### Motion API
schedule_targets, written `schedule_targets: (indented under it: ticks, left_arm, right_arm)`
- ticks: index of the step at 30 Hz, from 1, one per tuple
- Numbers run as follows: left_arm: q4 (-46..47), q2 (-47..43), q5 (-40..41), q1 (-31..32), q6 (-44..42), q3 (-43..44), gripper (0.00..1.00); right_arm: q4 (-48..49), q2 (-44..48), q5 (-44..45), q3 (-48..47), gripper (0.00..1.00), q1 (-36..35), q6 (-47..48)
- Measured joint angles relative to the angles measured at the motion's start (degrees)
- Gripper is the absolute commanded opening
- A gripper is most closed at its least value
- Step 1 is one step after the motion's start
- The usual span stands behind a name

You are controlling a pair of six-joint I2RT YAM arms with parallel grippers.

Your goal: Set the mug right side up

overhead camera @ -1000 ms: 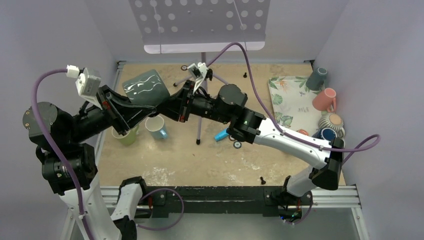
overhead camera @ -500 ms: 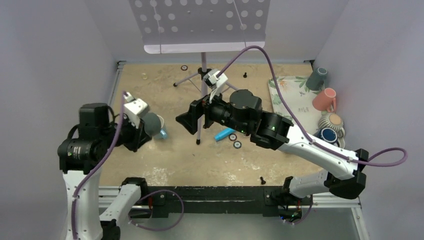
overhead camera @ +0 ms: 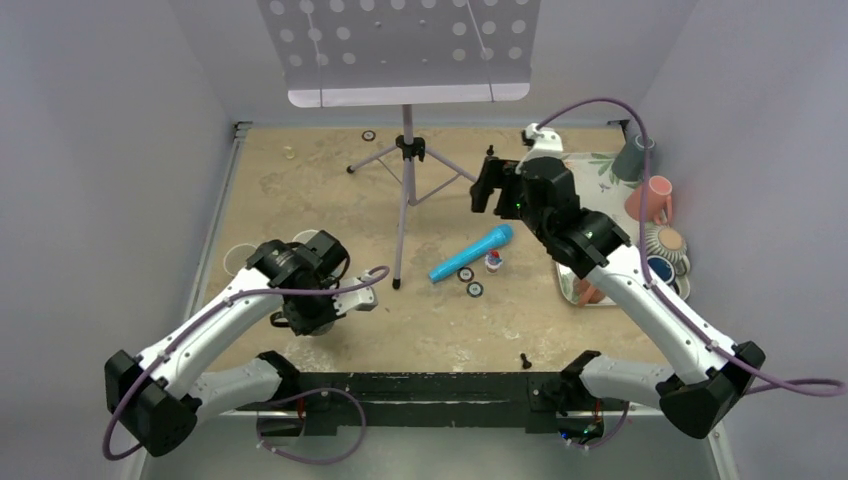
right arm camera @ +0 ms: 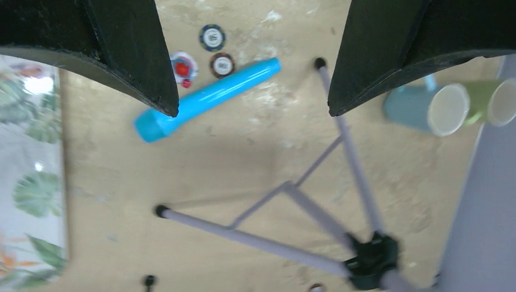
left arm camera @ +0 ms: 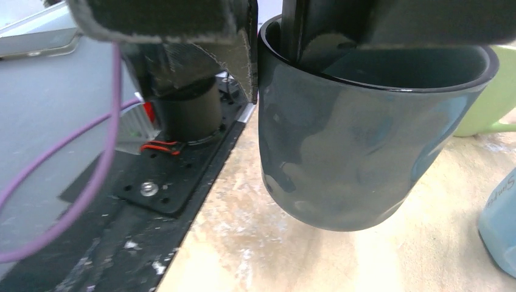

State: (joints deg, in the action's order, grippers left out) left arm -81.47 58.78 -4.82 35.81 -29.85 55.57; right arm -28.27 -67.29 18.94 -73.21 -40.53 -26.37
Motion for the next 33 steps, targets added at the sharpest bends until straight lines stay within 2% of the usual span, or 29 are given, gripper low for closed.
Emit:
schedule_targets:
  ticks: [3,9,14,19,21,23,28,33]
  left_arm:
    - [3.65,3.8,2.99,0.0,-2.29,-3.13,0.0]
    - [11.52,6.73,5.77,0.02,-5.7,-9.25,0.0]
    - [17.05,9.14,8.46,0.02,-6.99,-14.43,0.02]
    - [18.36,8.68,9.25,0.26,-7.48,-14.69,0.34]
    - [19.69,8.74,9.51,0.26,-7.48,-15.17,0.48]
    - [20.48,8.68,9.29,0.22,-7.37,-15.43,0.56]
    - [17.99,3.56,6.34,0.24,-6.75,-13.25,0.65]
    - [14.14,-4.92,1.51,0.26,-6.1,-5.14,0.7]
  right_arm:
    - [-0.07,1.77,1.55,3.37,0.96,6.75,-1.57]
    - [0.33,3.96,4.31,7.85,0.97,14.84,-4.0]
    - [2.78,4.59,3.96,11.41,0.98,26.21,-5.31]
    - [9.68,1.92,2.86,12.94,0.99,39.69,-5.68]
    - [11.34,-3.17,0.79,10.23,0.99,45.29,-5.62]
    - [12.02,-10.49,-0.02,5.14,0.99,49.48,-5.51]
    - [11.74,-26.01,0.96,-6.05,0.99,54.93,-4.44]
    - [9.16,-34.47,4.61,-12.7,0.98,57.99,-3.69]
